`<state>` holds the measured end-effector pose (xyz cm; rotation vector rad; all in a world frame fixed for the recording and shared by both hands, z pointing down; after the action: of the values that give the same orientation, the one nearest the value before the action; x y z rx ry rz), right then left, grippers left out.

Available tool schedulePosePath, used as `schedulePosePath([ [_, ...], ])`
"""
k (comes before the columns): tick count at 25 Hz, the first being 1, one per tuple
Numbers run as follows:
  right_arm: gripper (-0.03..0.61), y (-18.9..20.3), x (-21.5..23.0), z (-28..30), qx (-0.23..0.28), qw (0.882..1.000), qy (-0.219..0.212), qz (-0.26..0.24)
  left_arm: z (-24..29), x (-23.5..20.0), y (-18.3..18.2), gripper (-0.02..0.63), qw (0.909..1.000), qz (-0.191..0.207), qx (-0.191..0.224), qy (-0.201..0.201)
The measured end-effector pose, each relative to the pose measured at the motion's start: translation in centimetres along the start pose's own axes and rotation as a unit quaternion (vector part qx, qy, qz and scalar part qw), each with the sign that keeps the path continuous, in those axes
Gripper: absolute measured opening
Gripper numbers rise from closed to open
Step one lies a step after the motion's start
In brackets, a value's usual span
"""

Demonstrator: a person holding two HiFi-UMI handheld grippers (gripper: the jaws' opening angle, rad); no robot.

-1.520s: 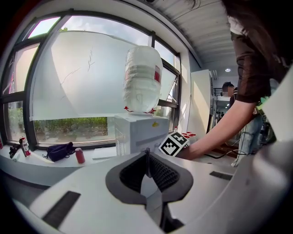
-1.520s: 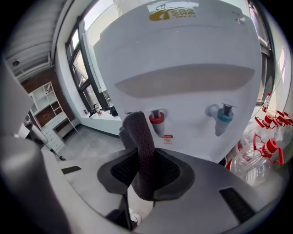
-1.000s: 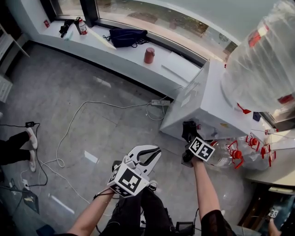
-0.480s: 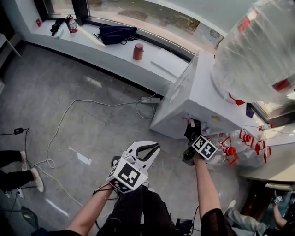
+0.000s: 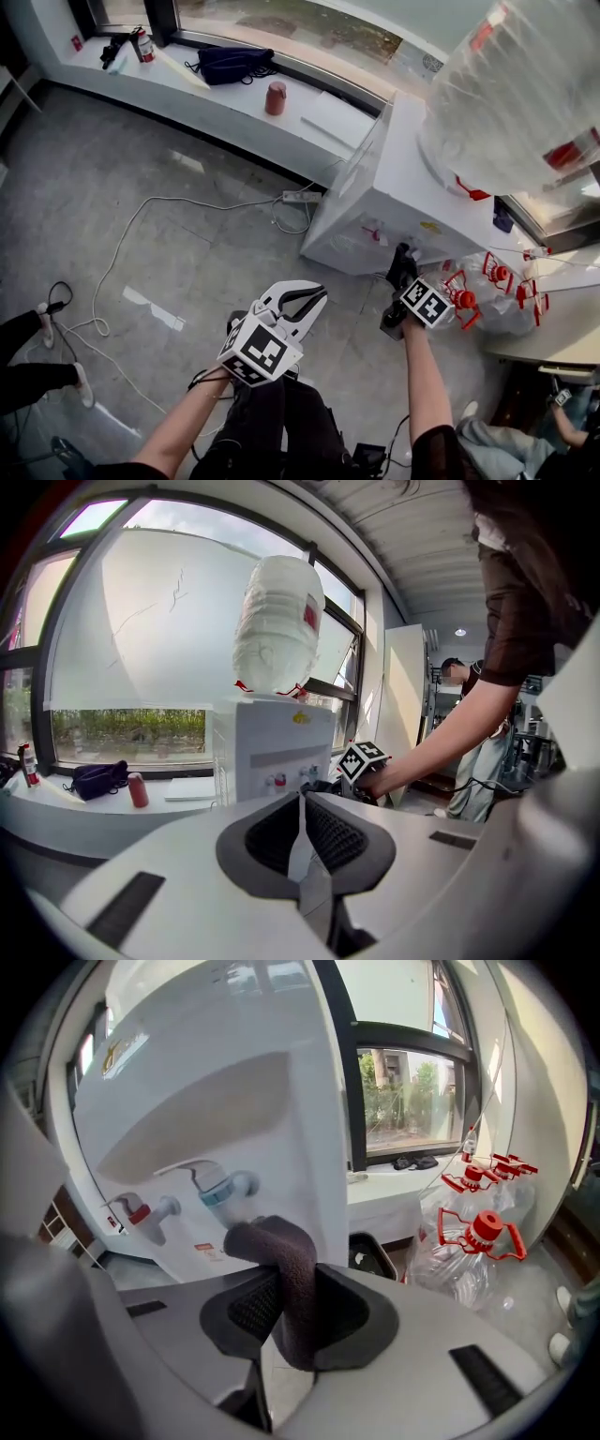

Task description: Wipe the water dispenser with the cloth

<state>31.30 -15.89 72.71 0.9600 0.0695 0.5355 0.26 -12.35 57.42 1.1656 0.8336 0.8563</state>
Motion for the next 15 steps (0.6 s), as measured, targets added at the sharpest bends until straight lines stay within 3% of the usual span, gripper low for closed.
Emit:
schedulePosePath([
  [4, 0.103, -0.6, 3.6, -1.3, 0.013, 0.999, 0.036, 0.021, -0.6, 0.3, 0.1, 0.020, 1.0000, -0.002, -0.002, -0.003],
  [6, 0.103, -0.3, 4.4, -2.1, 0.007, 0.999, 0.033, -0.006, -0.9, 0.5, 0.1, 0.020, 1.0000, -0.003, -0.002, -0.004],
  [9, 0.103, 1.3, 3.7, -2.8, -0.013, 0.998, 0.009, -0.059, -1.1, 0.6, 0.4, 0.020, 1.0000, -0.006, 0.000, -0.005],
  [15, 0.103, 5.4, -1.9, -2.3, -0.037, 0.996, -0.056, -0.065, -1.5, 0.3, 1.2, 0.020, 1.0000, -0.007, 0.000, -0.004],
])
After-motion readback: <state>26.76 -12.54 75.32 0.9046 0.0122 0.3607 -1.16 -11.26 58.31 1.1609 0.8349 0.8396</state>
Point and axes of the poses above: the fingertips, and each gripper's own axes: z forward along the fingers, x to its right, y out of its underside, the point moved 2 cm from there along -z, backward along the fingers, and after that the axes turned 10 degrees about x, right-handed, at the moved point
